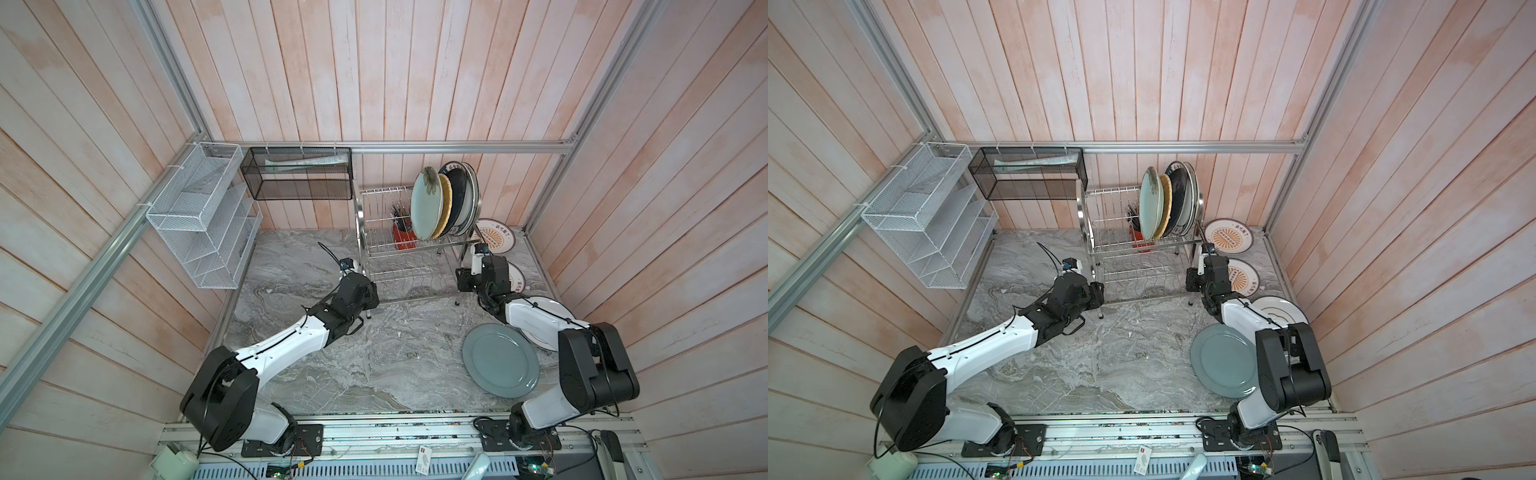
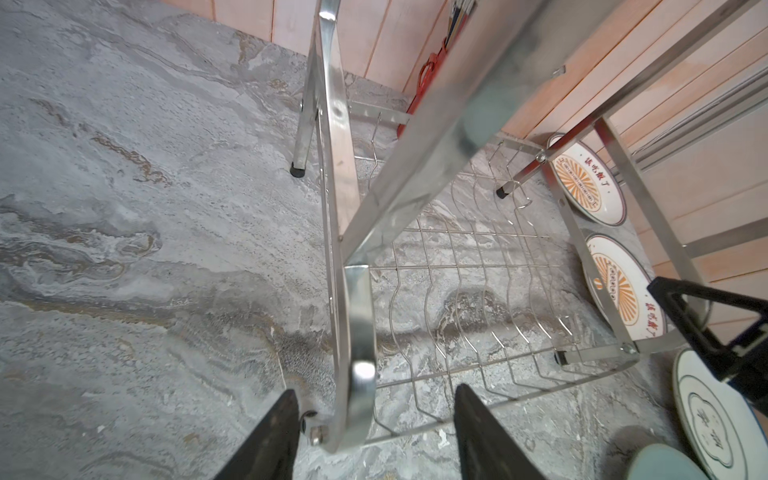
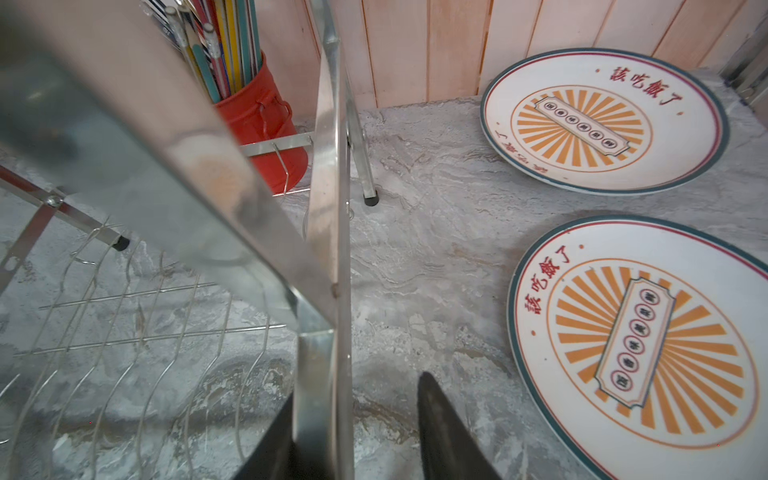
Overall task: Load the plates into the dish rack
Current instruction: 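Close both grippers on the front legs of the chrome rack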
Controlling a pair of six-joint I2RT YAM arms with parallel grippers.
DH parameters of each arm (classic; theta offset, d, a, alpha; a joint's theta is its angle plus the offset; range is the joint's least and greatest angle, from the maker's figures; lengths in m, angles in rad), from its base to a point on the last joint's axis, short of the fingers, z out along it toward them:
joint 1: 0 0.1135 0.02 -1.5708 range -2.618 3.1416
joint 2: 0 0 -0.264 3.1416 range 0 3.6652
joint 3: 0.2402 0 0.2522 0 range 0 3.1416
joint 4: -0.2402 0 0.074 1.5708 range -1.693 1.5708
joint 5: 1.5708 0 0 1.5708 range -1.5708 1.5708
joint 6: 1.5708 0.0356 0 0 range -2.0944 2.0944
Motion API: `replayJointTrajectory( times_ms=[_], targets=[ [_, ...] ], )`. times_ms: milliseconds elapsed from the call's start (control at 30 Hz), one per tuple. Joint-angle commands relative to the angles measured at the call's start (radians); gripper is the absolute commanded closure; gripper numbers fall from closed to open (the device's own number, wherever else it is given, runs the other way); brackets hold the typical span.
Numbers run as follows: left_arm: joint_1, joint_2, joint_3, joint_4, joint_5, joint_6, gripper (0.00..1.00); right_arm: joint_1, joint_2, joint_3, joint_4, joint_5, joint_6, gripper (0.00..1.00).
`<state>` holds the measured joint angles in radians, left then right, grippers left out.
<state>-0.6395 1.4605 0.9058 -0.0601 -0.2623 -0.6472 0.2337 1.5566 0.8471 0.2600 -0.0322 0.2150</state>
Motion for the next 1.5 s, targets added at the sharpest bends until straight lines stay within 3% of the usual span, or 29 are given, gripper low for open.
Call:
replayJointTrajectory(
  times_ms=[0,200,433,700,933,1333,1467],
  targets=[
    [0.008,0.055,0.021,0.018,0.011,0.003,0.4,-0.005,0.02,0.04,-0.028,-0.039,-0.026,0.67],
    [0.016,0.095,0.036,0.007,-0.05,-0.002,0.49,-0.004,0.026,0.036,-0.029,-0.065,-0.034,0.77],
    [0.031,0.091,0.026,0.033,-0.059,0.052,0.78,0.004,0.043,0.044,-0.029,-0.105,-0.034,0.91],
    [0.058,0.007,-0.029,0.0,-0.104,0.05,1.0,0.077,0.044,0.051,-0.03,-0.077,-0.002,0.98],
    [0.124,-0.108,-0.122,-0.024,-0.096,0.054,1.0,0.157,0.047,0.041,-0.001,-0.07,0.076,1.0],
    [0.284,-0.324,-0.262,-0.056,-0.037,0.114,1.0,0.335,0.042,0.035,0.029,0.094,0.27,0.96],
    [0.297,-0.33,-0.264,-0.055,-0.022,0.117,0.85,0.337,0.039,0.04,0.022,0.125,0.286,0.86]
  ],
)
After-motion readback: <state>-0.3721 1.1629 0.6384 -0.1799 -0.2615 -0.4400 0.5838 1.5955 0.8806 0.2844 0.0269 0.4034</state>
